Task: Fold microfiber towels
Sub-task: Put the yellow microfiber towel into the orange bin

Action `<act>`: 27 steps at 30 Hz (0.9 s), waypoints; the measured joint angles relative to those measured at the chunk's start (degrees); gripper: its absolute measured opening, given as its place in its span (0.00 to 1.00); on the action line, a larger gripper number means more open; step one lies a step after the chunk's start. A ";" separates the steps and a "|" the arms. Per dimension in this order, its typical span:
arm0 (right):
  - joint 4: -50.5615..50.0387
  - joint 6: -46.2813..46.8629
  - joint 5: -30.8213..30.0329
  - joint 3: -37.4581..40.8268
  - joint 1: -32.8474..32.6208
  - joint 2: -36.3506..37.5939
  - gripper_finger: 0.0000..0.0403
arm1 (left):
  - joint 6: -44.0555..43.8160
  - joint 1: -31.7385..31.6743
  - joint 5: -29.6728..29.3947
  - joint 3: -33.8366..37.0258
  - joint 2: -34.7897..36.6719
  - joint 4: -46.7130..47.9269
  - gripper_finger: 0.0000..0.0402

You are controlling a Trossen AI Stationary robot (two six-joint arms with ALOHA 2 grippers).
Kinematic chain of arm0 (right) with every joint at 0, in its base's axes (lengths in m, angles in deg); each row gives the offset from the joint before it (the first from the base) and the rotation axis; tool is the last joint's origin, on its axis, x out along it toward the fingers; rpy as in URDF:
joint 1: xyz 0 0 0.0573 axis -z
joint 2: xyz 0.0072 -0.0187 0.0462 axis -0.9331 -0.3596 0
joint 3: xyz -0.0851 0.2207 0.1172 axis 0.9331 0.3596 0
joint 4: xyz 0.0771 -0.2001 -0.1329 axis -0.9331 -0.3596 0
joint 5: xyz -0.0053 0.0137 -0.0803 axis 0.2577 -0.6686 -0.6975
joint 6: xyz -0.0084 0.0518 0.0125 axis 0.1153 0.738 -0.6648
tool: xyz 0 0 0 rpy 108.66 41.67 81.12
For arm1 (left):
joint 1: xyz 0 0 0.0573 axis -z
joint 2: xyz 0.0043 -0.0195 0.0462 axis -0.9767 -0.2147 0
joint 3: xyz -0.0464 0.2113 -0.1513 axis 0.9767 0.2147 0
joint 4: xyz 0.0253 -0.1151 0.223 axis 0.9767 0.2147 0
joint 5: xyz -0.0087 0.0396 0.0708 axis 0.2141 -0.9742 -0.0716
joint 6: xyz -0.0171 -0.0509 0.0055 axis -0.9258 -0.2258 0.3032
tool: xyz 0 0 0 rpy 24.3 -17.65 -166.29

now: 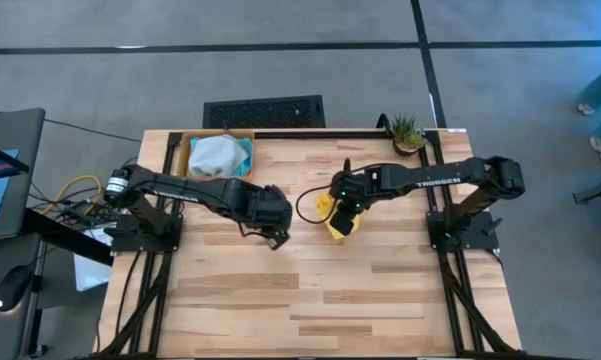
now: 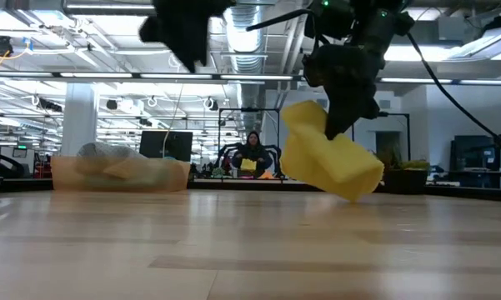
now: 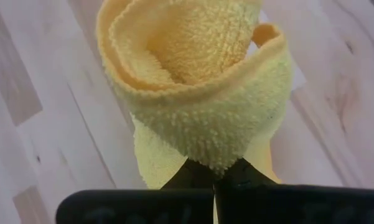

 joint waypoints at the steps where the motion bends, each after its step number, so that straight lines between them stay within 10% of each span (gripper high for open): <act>1: 0.01 0.01 -0.06 -0.02 0.22 0.00 0.02 | -0.04 0.00 0.00 1.25 0.01 -4.05 0.32; 13: 0.03 -0.04 -1.55 -0.07 1.61 0.09 0.02 | 4.30 -1.34 -8.58 22.48 -0.04 -47.95 0.32; 19: 0.03 -0.46 -1.68 -0.07 1.60 0.11 0.02 | 10.85 -4.70 -3.87 30.03 -0.04 -69.42 0.32; 27: 0.07 -1.04 -1.70 -0.09 1.60 0.11 0.02 | 12.10 -9.45 -0.46 34.72 -0.07 -75.54 0.32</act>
